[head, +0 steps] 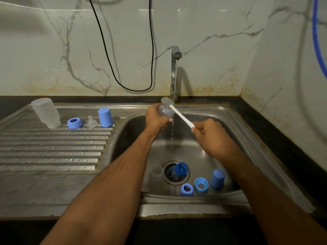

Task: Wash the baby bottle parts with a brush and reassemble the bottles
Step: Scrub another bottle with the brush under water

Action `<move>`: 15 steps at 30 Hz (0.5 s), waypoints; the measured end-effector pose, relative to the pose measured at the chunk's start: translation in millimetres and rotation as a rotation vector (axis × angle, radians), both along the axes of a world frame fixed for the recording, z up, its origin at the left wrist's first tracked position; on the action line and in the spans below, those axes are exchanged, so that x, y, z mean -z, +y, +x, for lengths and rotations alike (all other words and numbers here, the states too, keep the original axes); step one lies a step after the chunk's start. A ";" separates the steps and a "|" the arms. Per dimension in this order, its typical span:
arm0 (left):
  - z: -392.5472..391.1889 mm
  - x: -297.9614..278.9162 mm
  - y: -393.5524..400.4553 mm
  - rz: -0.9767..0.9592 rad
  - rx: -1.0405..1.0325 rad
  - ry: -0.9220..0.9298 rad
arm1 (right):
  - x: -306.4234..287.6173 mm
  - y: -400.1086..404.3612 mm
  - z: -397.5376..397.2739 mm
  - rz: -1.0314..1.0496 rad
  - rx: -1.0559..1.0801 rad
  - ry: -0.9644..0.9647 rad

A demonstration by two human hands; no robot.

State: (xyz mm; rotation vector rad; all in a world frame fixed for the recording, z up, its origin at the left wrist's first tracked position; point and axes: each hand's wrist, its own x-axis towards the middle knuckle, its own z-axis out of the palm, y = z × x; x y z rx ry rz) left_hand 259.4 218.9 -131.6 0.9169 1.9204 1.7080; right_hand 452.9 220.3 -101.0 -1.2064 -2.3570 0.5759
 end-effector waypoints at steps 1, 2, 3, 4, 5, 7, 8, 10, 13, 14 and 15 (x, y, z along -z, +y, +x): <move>3.7 -0.8 0.8 0.005 0.004 -0.015 | 0.5 -1.6 -1.2 -0.017 -0.018 0.014; 4.0 -0.3 1.5 0.002 0.004 -0.028 | 0.7 -3.2 -1.2 -0.046 -0.046 0.025; 1.9 0.6 0.3 -0.008 -0.008 -0.038 | 1.3 -4.4 -0.9 -0.085 -0.078 0.035; -3.8 3.1 -0.4 -0.017 -0.025 -0.042 | 2.0 -5.3 -0.4 -0.131 -0.100 0.048; -9.3 3.8 -1.9 -0.024 -0.046 -0.037 | 2.3 -5.7 0.7 -0.168 -0.112 0.054; -16.5 4.8 -3.9 -0.023 -0.071 -0.024 | 1.8 -4.4 4.0 -0.147 -0.103 0.035; -17.6 5.1 -3.2 -0.014 -0.067 -0.021 | 0.9 -3.3 5.7 -0.103 -0.079 0.026; -12.8 2.8 -2.3 -0.010 -0.017 -0.013 | 1.2 0.8 8.0 -0.026 -0.021 0.004; 0.9 6.2 3.2 -0.046 0.056 0.009 | 3.0 6.0 6.2 0.005 -0.003 -0.028; 3.8 7.7 5.0 -0.049 0.063 0.002 | 3.8 5.7 5.4 -0.013 -0.016 -0.013; 3.4 9.8 6.9 -0.052 0.054 0.003 | 4.7 4.7 4.7 -0.043 -0.035 0.007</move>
